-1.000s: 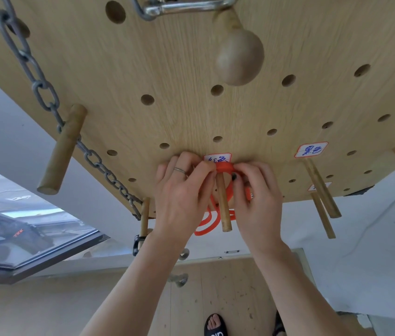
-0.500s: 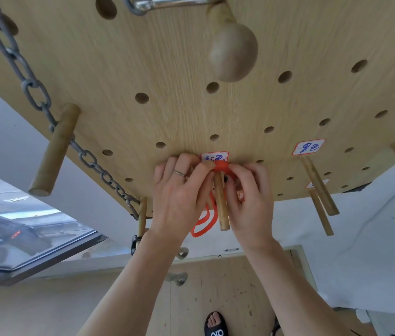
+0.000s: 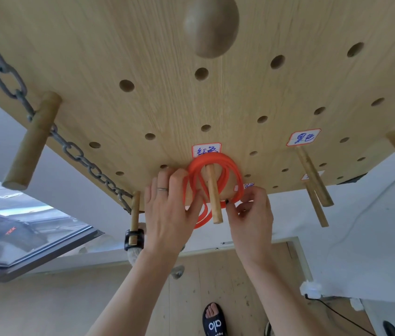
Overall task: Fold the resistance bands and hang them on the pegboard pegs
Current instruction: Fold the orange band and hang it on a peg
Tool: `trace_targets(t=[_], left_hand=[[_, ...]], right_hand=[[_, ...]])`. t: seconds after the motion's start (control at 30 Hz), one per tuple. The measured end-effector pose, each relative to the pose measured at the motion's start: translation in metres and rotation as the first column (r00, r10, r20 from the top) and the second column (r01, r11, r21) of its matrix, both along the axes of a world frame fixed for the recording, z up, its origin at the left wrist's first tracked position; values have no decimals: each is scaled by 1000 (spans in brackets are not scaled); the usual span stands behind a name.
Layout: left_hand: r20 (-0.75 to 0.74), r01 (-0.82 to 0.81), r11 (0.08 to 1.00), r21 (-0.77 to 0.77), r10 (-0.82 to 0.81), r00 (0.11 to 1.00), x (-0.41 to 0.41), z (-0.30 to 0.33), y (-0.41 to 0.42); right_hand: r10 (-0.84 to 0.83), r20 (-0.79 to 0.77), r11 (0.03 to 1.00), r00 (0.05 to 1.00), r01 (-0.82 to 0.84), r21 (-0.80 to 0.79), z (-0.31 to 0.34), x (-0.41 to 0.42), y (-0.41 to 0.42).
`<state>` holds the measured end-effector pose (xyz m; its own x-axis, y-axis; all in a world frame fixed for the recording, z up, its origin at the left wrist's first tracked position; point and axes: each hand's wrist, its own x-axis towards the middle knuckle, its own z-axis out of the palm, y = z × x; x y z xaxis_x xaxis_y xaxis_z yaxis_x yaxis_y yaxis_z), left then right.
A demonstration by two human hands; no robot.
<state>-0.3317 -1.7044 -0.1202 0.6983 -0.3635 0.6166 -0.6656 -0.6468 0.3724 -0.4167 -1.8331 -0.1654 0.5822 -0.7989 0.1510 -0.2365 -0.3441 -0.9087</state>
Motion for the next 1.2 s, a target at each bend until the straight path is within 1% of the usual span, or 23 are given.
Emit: trace_targets(t=[0.07,0.17,0.2,0.27,0.33,0.47,0.5,0.57,0.7,0.77,0.97,1.07,1.2], left_hand=[[-9,-19,1000,-4,19,1000,-1,-5,-1],[11,58,998,3,-58,998,-10,-10,-4],[-20,91,995,34,-91,996,-14,-14,-4],[-139,139,983,120,-122,983,-20,-22,-5],[-211,144,973,179,-105,972,-22,-30,-7],[-209,117,947,298,-55,976,-15,-33,-19],[-249,103,940,326,-19,968,-13,-34,-22],[-328,66,938,342,53,943,-10,-36,-28],[-394,112,936,333,30,918,-8,-36,-35],[-386,100,940,325,35,922,-6,-36,-38],[-305,91,901,423,48,951,-5,-35,-43],[-336,78,873,481,102,936,-5,-42,-39],[-355,50,861,506,154,922,-6,-46,-38]], right_hand=[[28,0,1000,1000,-28,5,0,4,2],[88,-1,996,996,-88,-9,0,8,2],[112,6,994,994,-112,-15,0,8,1],[169,11,985,986,-169,-22,-1,10,1],[201,-20,978,979,-202,-45,-5,13,2],[195,-83,974,977,-203,-101,-12,20,-2],[191,-96,973,977,-202,-113,-13,20,-3],[178,-108,976,978,-190,-107,-13,20,-7],[136,-112,981,984,-150,-124,-14,22,-11],[133,-104,980,986,-146,-138,-13,24,-8],[140,-74,981,987,-149,-125,-18,24,-4],[151,-119,974,981,-168,-149,-26,20,-5],[138,-214,970,967,-176,-168,-28,19,-4]])
